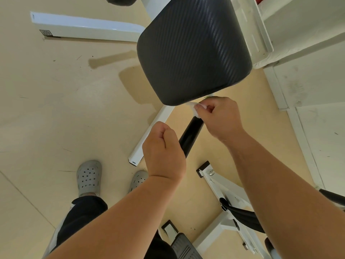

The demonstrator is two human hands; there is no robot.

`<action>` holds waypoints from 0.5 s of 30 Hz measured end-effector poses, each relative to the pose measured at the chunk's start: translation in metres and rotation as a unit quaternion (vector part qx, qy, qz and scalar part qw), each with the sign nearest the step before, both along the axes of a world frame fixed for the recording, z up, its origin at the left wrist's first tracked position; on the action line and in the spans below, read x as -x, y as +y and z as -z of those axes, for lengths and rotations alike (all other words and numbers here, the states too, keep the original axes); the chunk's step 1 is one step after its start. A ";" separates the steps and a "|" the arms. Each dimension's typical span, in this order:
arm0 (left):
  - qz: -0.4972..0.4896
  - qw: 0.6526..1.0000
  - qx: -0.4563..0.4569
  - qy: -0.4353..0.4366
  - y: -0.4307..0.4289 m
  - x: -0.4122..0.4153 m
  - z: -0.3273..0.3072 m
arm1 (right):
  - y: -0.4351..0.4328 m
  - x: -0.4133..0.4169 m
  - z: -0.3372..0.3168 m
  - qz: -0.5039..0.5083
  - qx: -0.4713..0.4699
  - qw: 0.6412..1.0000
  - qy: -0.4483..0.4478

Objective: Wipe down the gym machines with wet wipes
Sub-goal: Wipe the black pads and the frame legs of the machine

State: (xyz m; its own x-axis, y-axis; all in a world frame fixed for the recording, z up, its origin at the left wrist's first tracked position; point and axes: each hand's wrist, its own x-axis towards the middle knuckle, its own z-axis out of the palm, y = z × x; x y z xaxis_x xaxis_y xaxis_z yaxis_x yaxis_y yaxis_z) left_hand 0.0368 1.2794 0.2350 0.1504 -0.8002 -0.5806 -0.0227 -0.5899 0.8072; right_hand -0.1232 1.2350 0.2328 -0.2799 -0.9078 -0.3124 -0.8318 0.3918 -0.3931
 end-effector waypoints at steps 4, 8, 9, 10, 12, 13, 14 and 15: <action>-0.014 1.000 0.008 -0.003 -0.001 0.001 -0.001 | 0.016 -0.027 -0.021 -0.066 -0.038 0.997 -0.022; -0.057 0.998 0.005 0.017 -0.003 -0.001 -0.004 | 0.038 -0.056 -0.041 -0.183 -0.056 0.980 -0.060; -0.060 0.998 0.008 0.013 -0.003 -0.001 -0.005 | 0.036 -0.053 -0.039 -0.186 -0.057 0.979 -0.067; -0.059 0.998 0.011 0.005 -0.003 -0.001 -0.005 | 0.030 -0.046 -0.036 -0.184 -0.054 0.980 -0.056; -0.057 0.998 0.015 -0.004 -0.002 -0.001 -0.006 | 0.013 -0.024 -0.022 -0.166 -0.031 0.986 0.004; -0.056 0.998 0.013 -0.004 -0.001 -0.001 -0.006 | 0.003 -0.011 -0.014 -0.144 -0.023 0.989 0.033; -0.052 0.999 0.012 -0.004 -0.001 -0.002 -0.006 | -0.005 0.000 -0.008 -0.114 -0.019 0.992 0.054; -0.048 0.999 0.008 -0.005 -0.002 -0.002 -0.005 | -0.011 0.010 -0.002 -0.082 -0.017 0.994 0.067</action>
State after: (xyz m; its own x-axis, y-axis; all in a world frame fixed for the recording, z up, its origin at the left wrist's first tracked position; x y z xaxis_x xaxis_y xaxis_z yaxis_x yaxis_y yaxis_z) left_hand 0.0386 1.2778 0.2402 0.2330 -0.7912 -0.5655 0.0249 -0.5765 0.8168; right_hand -0.1331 1.2243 0.2348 -0.1703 -0.9344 -0.3130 -0.9299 0.2574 -0.2626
